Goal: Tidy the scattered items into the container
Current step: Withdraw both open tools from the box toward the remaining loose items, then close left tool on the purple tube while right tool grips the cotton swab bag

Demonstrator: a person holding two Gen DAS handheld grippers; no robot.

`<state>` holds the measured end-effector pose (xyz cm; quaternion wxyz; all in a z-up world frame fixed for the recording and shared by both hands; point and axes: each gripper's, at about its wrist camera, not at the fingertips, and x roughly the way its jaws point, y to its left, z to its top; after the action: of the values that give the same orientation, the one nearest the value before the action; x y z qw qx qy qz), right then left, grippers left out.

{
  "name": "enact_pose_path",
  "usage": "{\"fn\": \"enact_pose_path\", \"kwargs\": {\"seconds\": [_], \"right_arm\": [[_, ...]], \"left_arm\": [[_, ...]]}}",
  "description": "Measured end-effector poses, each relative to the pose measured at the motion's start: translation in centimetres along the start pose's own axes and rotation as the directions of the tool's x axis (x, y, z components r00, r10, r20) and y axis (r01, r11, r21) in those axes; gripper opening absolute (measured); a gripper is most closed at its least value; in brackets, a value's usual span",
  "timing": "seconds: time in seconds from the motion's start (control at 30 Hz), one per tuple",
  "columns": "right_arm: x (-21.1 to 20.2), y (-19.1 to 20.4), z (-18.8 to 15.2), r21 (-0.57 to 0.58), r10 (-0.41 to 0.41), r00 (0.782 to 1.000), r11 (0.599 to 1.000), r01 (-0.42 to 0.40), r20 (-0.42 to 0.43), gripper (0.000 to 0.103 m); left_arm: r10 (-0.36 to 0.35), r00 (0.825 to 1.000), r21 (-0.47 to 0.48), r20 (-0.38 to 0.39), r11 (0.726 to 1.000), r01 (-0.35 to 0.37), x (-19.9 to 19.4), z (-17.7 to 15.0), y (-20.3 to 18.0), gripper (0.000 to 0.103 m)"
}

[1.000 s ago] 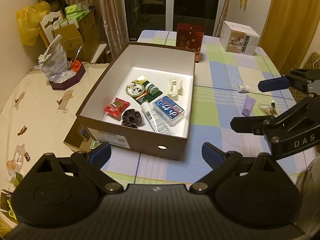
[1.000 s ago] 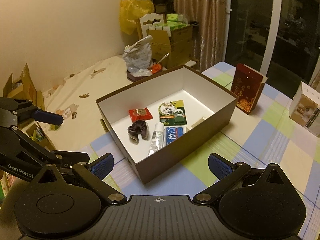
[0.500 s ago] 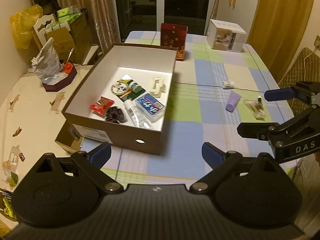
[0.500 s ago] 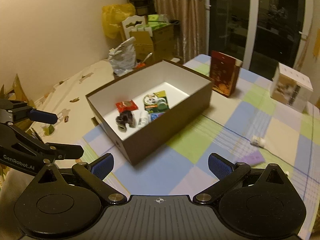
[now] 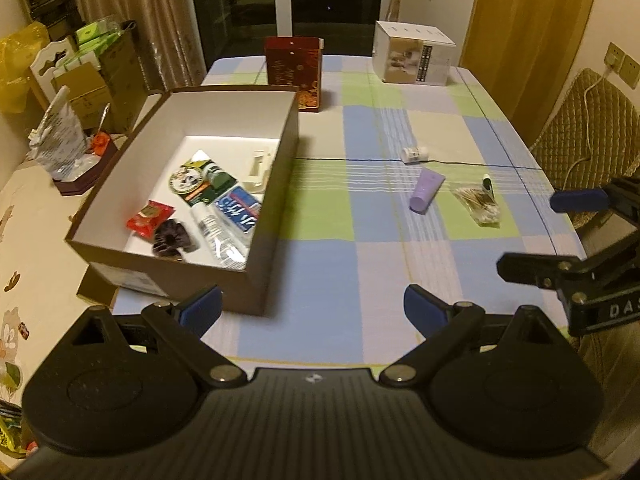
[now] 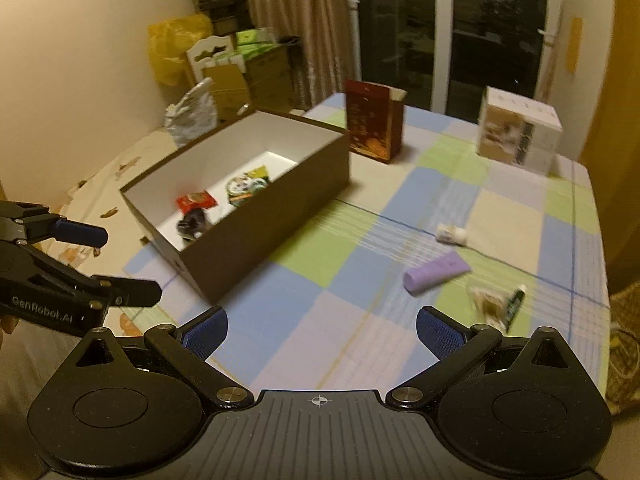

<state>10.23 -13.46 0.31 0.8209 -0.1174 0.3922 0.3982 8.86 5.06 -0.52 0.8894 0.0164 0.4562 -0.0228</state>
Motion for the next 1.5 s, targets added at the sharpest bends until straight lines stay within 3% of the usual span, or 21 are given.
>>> {"fn": "enact_pose_path", "kwargs": {"seconds": [0.6,0.93,1.17,1.37,1.47,1.5], "right_arm": [[0.5,-7.5,-4.1,0.210,-0.149,0.986,0.964,0.161,-0.071,0.103],[4.1,-11.7,-4.7,0.317,-0.154,0.985,0.933,0.170,-0.074,0.103],[7.4,-15.8,-3.8,0.372,-0.158,0.986,0.913,0.167,-0.054,0.103],[9.9,-18.3,-2.2,0.344,-0.158,0.987,0.926,0.152,-0.011,0.103],[11.3,-19.2,-2.0,0.350,-0.139,0.990,0.927,0.132,-0.006,0.088],[11.8,-19.5,-1.9,0.355,-0.135,0.991,0.926,0.132,-0.016,0.088]], "left_arm": [[-0.077,0.995,0.052,-0.060,0.995,0.080,7.4,1.0,-4.7,0.096],[-0.103,0.990,0.082,-0.094,0.990,0.111,13.1,2.9,-6.6,0.096],[-0.143,0.986,0.172,-0.090,0.973,0.156,18.2,5.4,-8.3,0.095],[-0.175,0.983,0.239,-0.061,0.953,0.185,21.4,7.7,-9.5,0.085],[-0.190,0.980,0.222,-0.068,0.954,0.200,22.7,8.1,-9.6,0.080],[-0.193,0.979,0.216,-0.073,0.955,0.204,23.2,8.1,-9.6,0.080]]}}
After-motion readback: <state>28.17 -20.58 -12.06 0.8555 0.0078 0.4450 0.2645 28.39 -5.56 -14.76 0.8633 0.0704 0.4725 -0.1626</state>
